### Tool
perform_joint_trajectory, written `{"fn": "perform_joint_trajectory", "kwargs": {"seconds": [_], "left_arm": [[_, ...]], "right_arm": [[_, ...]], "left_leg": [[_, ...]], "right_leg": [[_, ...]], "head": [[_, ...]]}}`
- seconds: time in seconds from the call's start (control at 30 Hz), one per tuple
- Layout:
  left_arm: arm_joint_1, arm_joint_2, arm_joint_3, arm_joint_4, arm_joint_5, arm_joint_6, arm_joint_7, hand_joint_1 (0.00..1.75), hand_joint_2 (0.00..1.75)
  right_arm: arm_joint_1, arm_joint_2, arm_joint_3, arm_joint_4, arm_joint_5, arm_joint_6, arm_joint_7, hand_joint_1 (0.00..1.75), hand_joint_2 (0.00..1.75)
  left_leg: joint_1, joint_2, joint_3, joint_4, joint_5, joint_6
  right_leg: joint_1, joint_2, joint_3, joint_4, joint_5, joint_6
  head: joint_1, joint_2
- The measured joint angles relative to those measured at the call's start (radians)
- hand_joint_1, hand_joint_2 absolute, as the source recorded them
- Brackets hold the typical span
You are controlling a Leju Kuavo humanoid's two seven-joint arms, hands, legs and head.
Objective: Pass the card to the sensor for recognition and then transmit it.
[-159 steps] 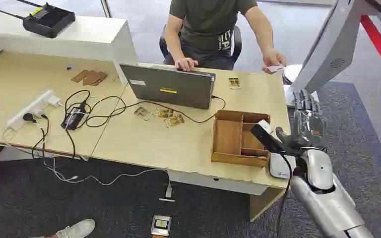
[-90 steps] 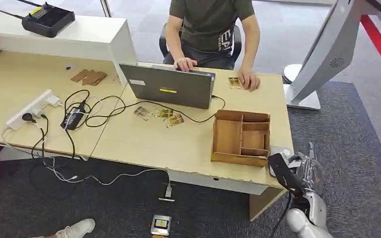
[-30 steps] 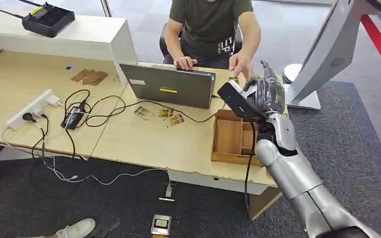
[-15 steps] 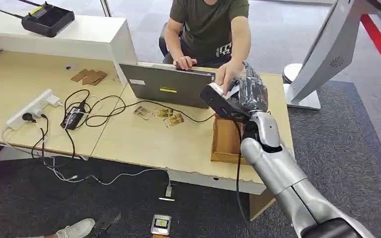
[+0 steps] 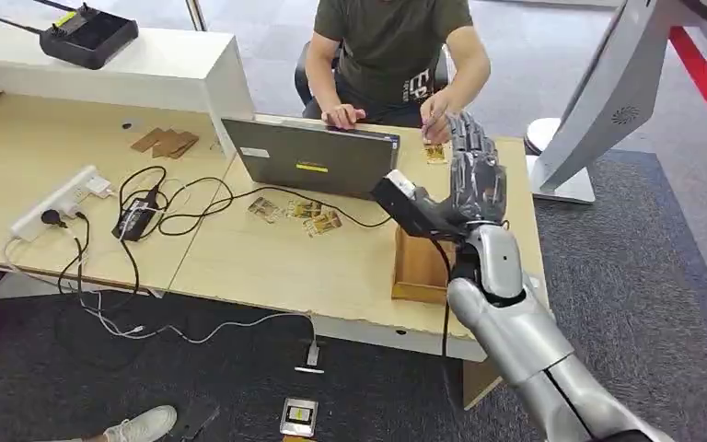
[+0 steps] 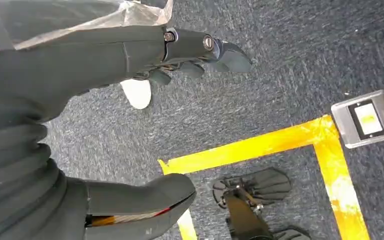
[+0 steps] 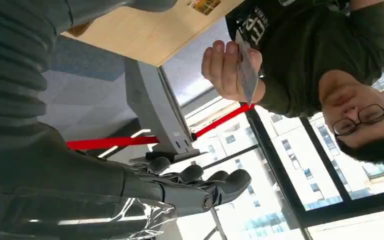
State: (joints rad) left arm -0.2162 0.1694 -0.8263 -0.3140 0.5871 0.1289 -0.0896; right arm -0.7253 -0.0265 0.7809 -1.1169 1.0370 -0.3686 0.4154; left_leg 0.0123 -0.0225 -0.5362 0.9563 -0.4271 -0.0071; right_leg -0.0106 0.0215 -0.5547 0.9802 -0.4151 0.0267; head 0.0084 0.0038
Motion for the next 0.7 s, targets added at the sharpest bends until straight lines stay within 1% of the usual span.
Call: {"fn": "perform_joint_trajectory", "kwargs": {"seconds": [0.17, 0.27, 0.4, 0.5, 0.6, 0.7], "left_arm": [[0.025, 0.002, 0.022, 0.000, 0.000, 0.000, -0.024, 0.00, 1.75], [0.049, -0.001, 0.035, 0.005, 0.009, 0.005, -0.061, 0.00, 1.75], [0.077, -0.011, 0.050, 0.013, 0.023, 0.021, -0.093, 0.00, 1.75], [0.089, -0.023, 0.063, 0.019, 0.040, 0.038, -0.108, 0.00, 1.75], [0.101, -0.031, 0.079, 0.023, 0.058, 0.054, -0.123, 0.00, 1.75], [0.113, -0.034, 0.092, 0.025, 0.068, 0.058, -0.129, 0.00, 1.75]], "right_arm": [[0.136, -0.065, -0.033, -0.194, 0.044, 0.043, 0.008, 0.00, 1.75], [0.250, -0.108, -0.053, -0.329, 0.059, 0.055, 0.001, 0.00, 1.75], [0.374, -0.150, -0.055, -0.441, 0.106, 0.061, -0.014, 0.00, 1.75], [0.442, -0.168, -0.053, -0.493, 0.138, 0.048, -0.018, 0.00, 1.75], [0.505, -0.173, -0.050, -0.498, 0.134, 0.024, -0.029, 0.00, 1.75], [0.539, -0.177, -0.046, -0.489, 0.126, 0.005, -0.043, 0.00, 1.75]], "left_leg": [[0.000, 0.000, 0.000, 0.000, -0.001, 0.000], [0.000, 0.000, 0.000, 0.000, -0.002, 0.000], [0.000, 0.001, 0.000, 0.000, -0.002, 0.000], [0.000, 0.001, 0.000, 0.000, -0.002, 0.000], [0.000, 0.001, -0.001, 0.000, -0.003, 0.000], [0.000, 0.001, -0.001, 0.000, -0.002, 0.000]], "right_leg": [[0.000, 0.000, 0.000, 0.000, 0.000, 0.000], [0.000, 0.000, 0.000, -0.001, -0.001, 0.000], [0.000, 0.001, 0.000, -0.001, -0.002, 0.000], [0.000, 0.001, 0.000, -0.001, -0.002, 0.000], [0.000, 0.001, 0.000, -0.001, -0.002, 0.000], [0.000, 0.001, 0.000, 0.000, -0.002, 0.000]], "head": [[0.000, 0.000], [0.000, 0.000], [0.000, 0.000], [0.000, 0.000], [0.000, 0.000], [0.000, 0.000]]}}
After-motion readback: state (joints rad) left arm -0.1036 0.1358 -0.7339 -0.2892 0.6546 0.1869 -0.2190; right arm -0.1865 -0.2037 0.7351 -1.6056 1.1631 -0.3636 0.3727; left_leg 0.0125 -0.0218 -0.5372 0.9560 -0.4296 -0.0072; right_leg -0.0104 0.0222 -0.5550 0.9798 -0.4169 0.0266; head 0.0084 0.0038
